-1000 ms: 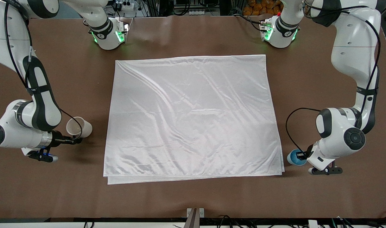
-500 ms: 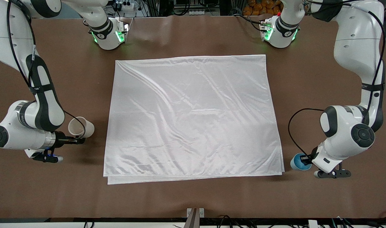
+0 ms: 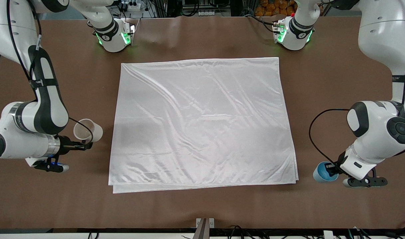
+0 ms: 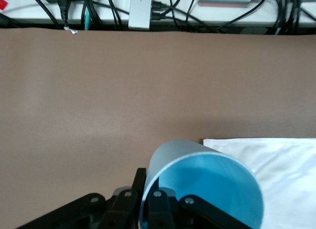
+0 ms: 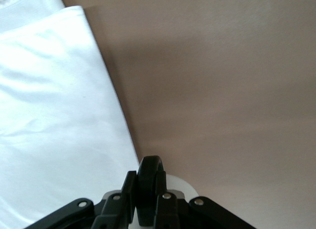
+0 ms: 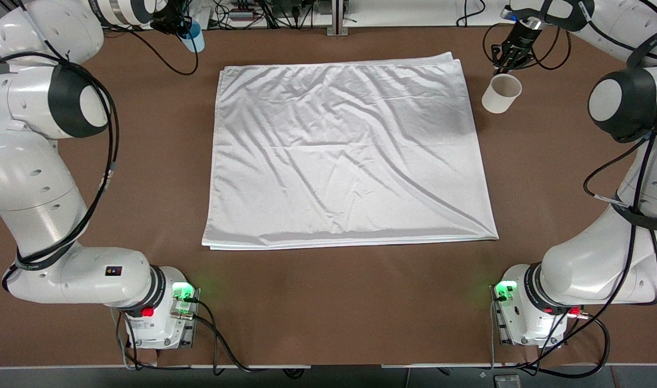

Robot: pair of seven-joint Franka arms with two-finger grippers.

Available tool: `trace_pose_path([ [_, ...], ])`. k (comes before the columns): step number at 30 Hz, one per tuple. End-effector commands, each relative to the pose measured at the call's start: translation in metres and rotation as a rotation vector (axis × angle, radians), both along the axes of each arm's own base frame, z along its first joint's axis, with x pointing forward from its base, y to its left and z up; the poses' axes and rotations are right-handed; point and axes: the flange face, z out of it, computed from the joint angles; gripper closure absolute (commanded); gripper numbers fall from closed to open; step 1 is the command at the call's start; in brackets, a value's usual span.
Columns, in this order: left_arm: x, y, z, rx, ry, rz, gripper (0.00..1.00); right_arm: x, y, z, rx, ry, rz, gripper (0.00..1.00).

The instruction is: Place blue cup into white mug on cloth

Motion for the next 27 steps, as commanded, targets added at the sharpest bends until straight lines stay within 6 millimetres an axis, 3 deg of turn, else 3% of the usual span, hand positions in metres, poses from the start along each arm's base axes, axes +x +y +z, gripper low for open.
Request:
trace_pose_path([
  [1, -0.014, -0.004, 0.044, -0.004, 0.007, -0.002, 1.00, 0.002, 0.053, 0.010, -0.015, 0.015, -0.107, 1.00],
  [7, -0.026, -0.019, 0.081, -0.010, 0.020, -0.022, 1.00, 0.003, 0.123, 0.021, -0.041, 0.009, -0.233, 1.00],
  [11, -0.037, -0.040, 0.105, -0.035, 0.032, -0.052, 1.00, 0.003, 0.147, 0.027, -0.017, 0.016, -0.300, 1.00],
  [19, -0.055, -0.078, 0.129, -0.060, 0.057, -0.106, 1.00, -0.001, 0.199, 0.042, 0.042, 0.032, -0.377, 1.00],
  [27, -0.076, -0.139, 0.141, -0.084, 0.096, -0.206, 1.00, -0.016, 0.269, 0.041, 0.033, 0.013, -0.448, 1.00],
])
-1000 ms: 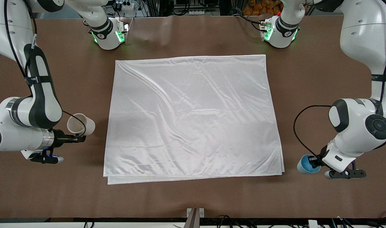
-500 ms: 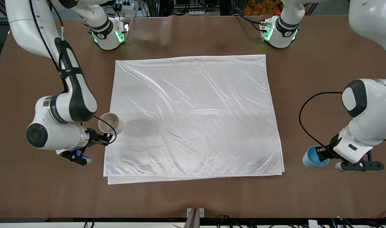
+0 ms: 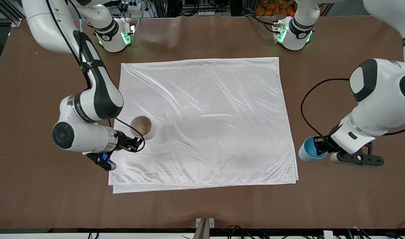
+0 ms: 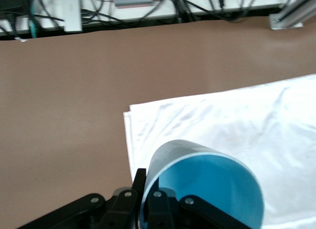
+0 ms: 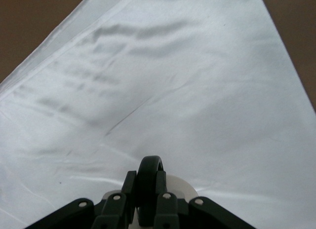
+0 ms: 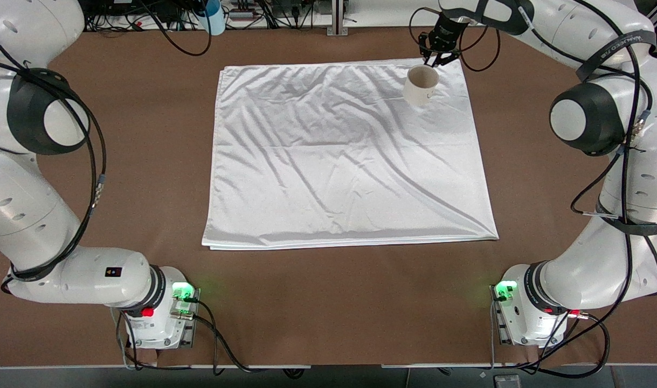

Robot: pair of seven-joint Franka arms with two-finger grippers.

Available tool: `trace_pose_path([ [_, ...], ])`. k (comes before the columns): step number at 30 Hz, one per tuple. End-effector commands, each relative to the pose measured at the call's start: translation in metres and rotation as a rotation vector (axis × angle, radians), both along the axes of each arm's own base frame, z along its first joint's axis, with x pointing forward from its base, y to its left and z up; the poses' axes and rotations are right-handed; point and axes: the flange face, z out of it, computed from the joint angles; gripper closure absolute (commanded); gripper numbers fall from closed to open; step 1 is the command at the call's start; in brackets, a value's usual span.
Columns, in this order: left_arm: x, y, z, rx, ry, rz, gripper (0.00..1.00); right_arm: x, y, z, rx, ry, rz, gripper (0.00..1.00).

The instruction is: Place blue cup into white mug on cloth

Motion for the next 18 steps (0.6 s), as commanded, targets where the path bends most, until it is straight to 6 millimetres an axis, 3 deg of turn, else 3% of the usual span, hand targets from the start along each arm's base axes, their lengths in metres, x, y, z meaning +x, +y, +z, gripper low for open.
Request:
trace_pose_path([
  [1, -0.022, -0.037, 0.012, -0.030, 0.039, -0.047, 1.00, -0.006, 0.053, -0.001, 0.009, -0.017, -0.070, 1.00],
  [4, -0.031, -0.053, 0.025, -0.043, 0.031, -0.047, 1.00, -0.012, 0.075, -0.008, 0.007, -0.022, -0.096, 1.00],
  [11, -0.043, -0.088, 0.027, -0.070, 0.045, -0.017, 1.00, -0.024, 0.117, -0.030, 0.001, -0.039, -0.139, 1.00],
  [18, -0.055, -0.125, 0.020, -0.077, 0.065, -0.040, 1.00, -0.031, 0.139, -0.052, 0.001, -0.052, -0.155, 1.00],
])
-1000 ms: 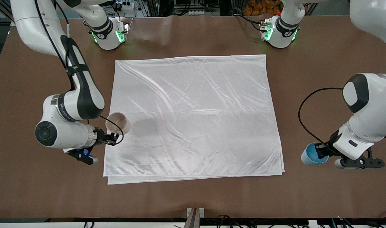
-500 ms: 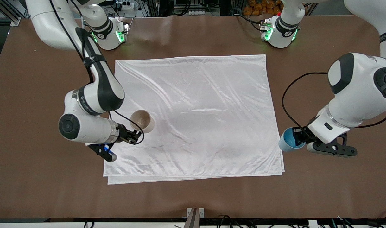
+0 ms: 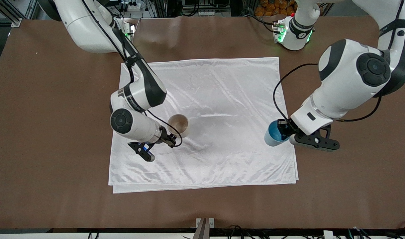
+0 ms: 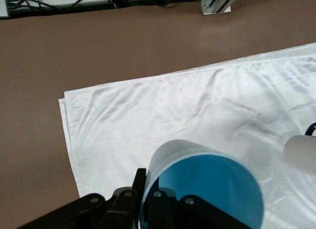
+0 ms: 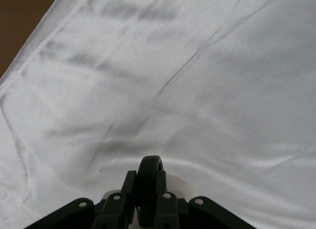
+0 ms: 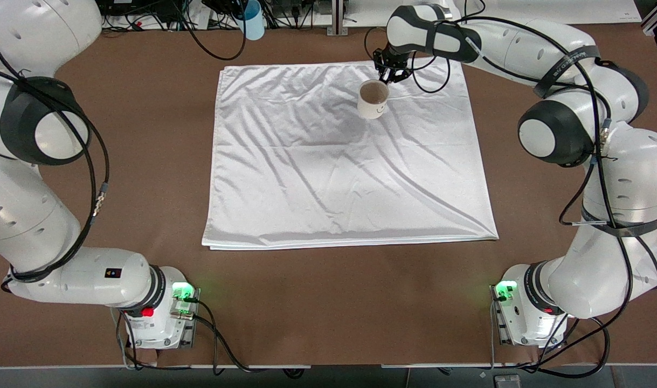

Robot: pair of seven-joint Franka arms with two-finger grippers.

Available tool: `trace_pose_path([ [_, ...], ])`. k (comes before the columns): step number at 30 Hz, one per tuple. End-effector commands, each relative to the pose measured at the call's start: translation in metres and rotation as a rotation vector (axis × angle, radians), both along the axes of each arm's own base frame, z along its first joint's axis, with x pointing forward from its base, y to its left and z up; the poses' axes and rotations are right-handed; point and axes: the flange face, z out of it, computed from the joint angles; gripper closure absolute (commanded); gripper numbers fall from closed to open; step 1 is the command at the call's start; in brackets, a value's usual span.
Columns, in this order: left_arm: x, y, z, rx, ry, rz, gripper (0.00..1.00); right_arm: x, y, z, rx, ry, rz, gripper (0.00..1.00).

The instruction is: Place blue cup into white mug on cloth

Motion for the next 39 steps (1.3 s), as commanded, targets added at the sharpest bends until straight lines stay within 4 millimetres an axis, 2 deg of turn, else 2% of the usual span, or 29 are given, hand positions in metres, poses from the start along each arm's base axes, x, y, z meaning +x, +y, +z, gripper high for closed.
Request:
trace_pose_path([
  [1, -0.015, -0.025, -0.003, -0.005, 0.024, -0.011, 1.00, 0.001, 0.017, -0.016, 0.008, -0.013, -0.044, 1.00],
  [3, -0.020, -0.041, -0.007, -0.002, 0.029, -0.033, 1.00, -0.005, 0.033, -0.026, 0.003, -0.026, -0.054, 1.00],
  [5, -0.026, -0.058, -0.013, -0.002, 0.035, -0.049, 1.00, -0.007, 0.039, -0.034, -0.006, -0.037, -0.055, 1.00],
  [12, -0.044, -0.114, -0.036, -0.027, 0.054, 0.001, 1.00, -0.008, 0.036, -0.045, -0.044, -0.043, -0.033, 1.00],
  [17, -0.048, -0.131, -0.056, -0.023, 0.068, -0.001, 1.00, -0.012, 0.039, -0.061, -0.106, -0.061, 0.017, 1.00],
  [19, -0.051, -0.141, -0.063, -0.024, 0.067, -0.013, 1.00, -0.013, 0.039, -0.068, -0.117, -0.057, 0.022, 0.91],
  [26, -0.055, -0.166, -0.096, -0.038, 0.076, -0.036, 1.00, -0.011, 0.035, -0.068, -0.116, -0.053, 0.006, 0.33],
  [29, -0.059, -0.177, -0.103, -0.048, 0.080, -0.013, 1.00, -0.011, 0.035, -0.068, -0.117, -0.053, 0.005, 0.12],
  [30, -0.062, -0.183, -0.106, -0.049, 0.083, -0.007, 1.00, -0.011, 0.035, -0.067, -0.117, -0.054, 0.005, 0.01],
  [35, -0.073, -0.202, -0.113, -0.049, 0.079, 0.031, 1.00, -0.007, 0.030, -0.060, -0.117, -0.064, 0.011, 0.00],
  [39, -0.082, -0.217, -0.117, -0.056, 0.076, 0.031, 1.00, 0.000, 0.017, -0.055, -0.144, -0.081, 0.021, 0.00],
])
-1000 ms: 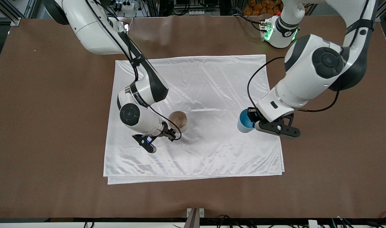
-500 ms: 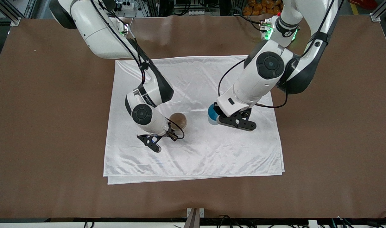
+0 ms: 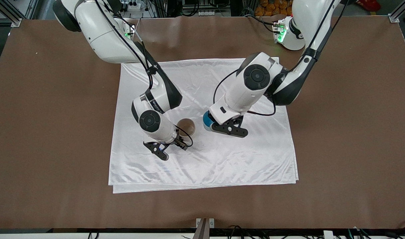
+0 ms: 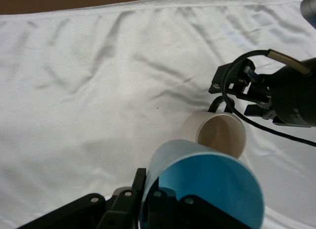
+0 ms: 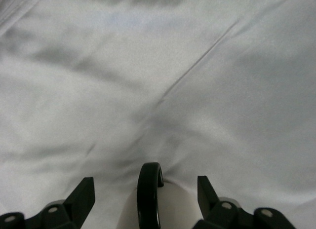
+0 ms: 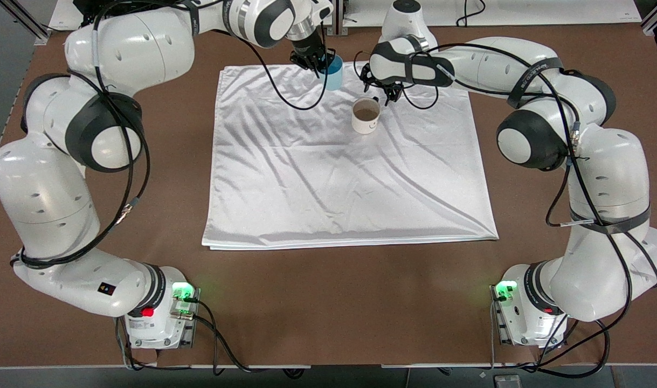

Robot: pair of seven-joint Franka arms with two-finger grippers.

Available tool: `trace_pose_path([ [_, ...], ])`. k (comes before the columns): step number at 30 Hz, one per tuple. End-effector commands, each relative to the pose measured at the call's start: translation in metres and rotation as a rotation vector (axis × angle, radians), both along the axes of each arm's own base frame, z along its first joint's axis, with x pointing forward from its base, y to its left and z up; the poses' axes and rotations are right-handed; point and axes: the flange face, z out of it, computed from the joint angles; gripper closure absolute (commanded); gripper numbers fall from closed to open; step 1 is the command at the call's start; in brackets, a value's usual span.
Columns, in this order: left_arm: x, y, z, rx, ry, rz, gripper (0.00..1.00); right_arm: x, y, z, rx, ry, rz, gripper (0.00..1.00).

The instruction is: Place blue cup into white mug on cloth

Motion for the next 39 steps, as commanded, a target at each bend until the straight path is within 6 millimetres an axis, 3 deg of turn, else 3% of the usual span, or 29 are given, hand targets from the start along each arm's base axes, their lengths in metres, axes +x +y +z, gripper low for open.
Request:
trace_pose_path([
  [1, -0.010, -0.020, -0.002, 0.003, -0.024, 0.031, 1.00, 0.013, -0.017, 0.012, -0.046, -0.031, 0.003, 0.00],
  [8, -0.023, -0.046, -0.021, 0.004, -0.048, 0.056, 1.00, 0.031, -0.066, 0.014, -0.097, -0.011, 0.099, 0.00],
  [15, -0.033, -0.079, -0.044, -0.004, -0.071, 0.106, 1.00, 0.051, -0.136, 0.021, -0.092, 0.050, 0.243, 0.00],
  [23, -0.032, -0.095, -0.063, -0.021, -0.113, 0.118, 1.00, 0.063, -0.215, 0.032, -0.070, 0.106, 0.406, 0.00],
  [28, -0.028, -0.099, -0.080, -0.055, -0.136, 0.127, 1.00, 0.058, -0.237, 0.034, -0.068, 0.121, 0.421, 0.00],
  [34, -0.027, -0.100, -0.088, -0.067, -0.143, 0.130, 1.00, 0.046, -0.243, 0.032, -0.067, 0.122, 0.445, 0.00],
  [39, -0.029, -0.100, -0.091, -0.061, -0.140, 0.126, 1.00, 0.025, -0.253, 0.048, -0.067, 0.080, 0.466, 0.00],
])
